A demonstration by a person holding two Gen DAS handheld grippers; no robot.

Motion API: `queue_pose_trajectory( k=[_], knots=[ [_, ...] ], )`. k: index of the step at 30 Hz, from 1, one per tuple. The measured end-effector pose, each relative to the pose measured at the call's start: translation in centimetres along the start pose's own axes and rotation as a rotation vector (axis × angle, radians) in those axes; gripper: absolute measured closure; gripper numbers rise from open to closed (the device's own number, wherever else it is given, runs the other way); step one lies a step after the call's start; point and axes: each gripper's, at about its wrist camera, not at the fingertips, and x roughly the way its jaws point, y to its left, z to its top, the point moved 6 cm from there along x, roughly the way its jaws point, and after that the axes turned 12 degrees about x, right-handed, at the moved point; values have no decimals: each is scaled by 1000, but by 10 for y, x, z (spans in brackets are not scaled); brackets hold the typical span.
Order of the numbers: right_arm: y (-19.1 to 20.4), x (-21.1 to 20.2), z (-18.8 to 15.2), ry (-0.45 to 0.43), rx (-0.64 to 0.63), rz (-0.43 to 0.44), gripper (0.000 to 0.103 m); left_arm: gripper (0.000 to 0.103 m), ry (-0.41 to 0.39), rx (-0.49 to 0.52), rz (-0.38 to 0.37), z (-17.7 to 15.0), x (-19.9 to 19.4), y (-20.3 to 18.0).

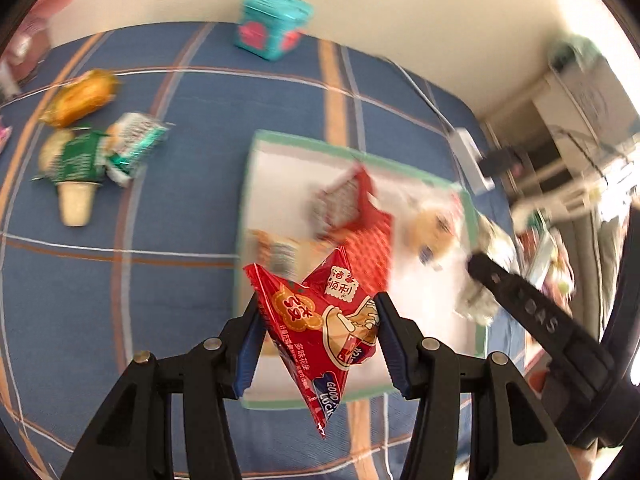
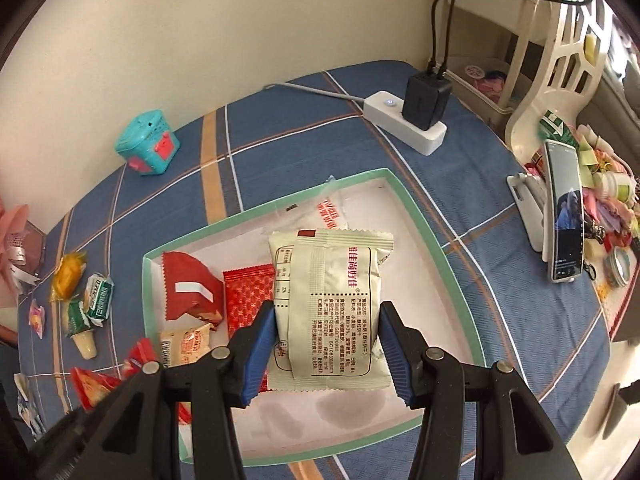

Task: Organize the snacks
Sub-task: 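Carry the red bag and cream wafer pack into the white tray and open both tools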

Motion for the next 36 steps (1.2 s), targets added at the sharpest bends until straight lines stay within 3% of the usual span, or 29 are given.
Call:
queue_pose_trajectory(
  k=[17, 20, 23, 28, 36],
  knots=[
    [4, 36, -18, 126, -25, -6, 48, 48, 110, 107, 11, -20, 42, -29],
    [5, 37, -18, 135, -31, -2, 48, 37, 110, 108, 7, -20, 43, -31],
    [6, 39, -19, 144, -36, 0, 48, 33, 108, 117, 10, -21, 43, -33],
    [7, 41, -19, 153, -38, 18, 32, 31, 101, 111, 28, -21, 40, -32],
    [11, 40, -19, 149, -43, 38, 22, 31, 67, 78, 105, -15, 27, -13]
  ],
)
